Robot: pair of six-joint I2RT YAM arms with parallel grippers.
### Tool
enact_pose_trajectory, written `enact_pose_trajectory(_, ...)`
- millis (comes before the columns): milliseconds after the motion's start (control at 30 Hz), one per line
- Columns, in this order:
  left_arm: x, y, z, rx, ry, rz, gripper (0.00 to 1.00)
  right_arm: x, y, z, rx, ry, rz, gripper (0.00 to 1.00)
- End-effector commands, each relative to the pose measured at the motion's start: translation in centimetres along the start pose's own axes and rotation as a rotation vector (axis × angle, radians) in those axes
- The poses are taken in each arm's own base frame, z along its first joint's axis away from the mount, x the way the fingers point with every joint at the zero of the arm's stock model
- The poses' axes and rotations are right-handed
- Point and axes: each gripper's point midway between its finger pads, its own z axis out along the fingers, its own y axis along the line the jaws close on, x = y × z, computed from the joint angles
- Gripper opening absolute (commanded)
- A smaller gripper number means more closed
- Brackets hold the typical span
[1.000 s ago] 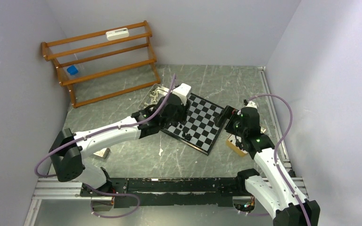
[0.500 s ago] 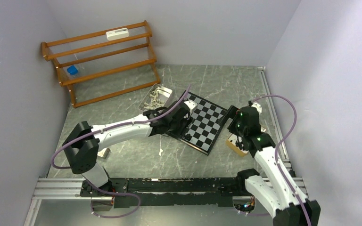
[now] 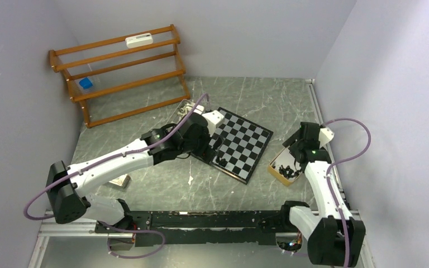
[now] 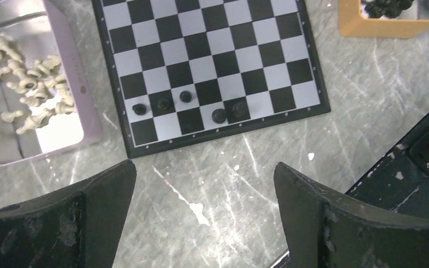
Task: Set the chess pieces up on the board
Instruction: Pick up the chess piece from the storage box.
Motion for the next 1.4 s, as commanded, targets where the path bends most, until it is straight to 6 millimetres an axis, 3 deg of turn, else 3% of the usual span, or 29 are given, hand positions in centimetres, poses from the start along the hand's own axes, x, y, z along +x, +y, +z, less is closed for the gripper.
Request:
enact_pose_trajectory(0,2.0,1.6,-0.4,-0.071,0.032,0.047,0.98,0.6,-0.5,1.1,-0.007,0.096,0.099,0.64)
enact_pose_trajectory(67,2.4,2.2,-0.5,-0.1,0.045,0.05,0.98,0.7,-1.3,2.0,0.023,0.11,0.122,0.52)
enact_pose_trajectory(233,2.6,2.7,-0.7,-0.13,0.052,0.048,0.98,2.6,-2.4,3.4,0.085,0.219,0.139,0.39)
enact_pose_trajectory(400,2.4,2.7,-1.0,-0.125,0.037,0.045,0.98,4.5,-2.7,3.0,0.123,0.31,0.196,0.45)
enact_pose_trajectory(900,2.0,2.7,-1.4,-0.123,0.014,0.036,0.98,6.6,-4.6,4.0,0.242,0.314,0.33,0.46)
enact_pose_trajectory(1133,2.1,3.5,-1.5,-0.168,0.011,0.037,0.98,7.3,-4.2,5.4,0.229,0.338,0.379,0.48)
enact_pose_trajectory(1367,2.2,3.7,-1.3,-0.183,0.017,0.038,0.98,7.0,-4.0,6.2,0.205,0.325,0.372,0.39)
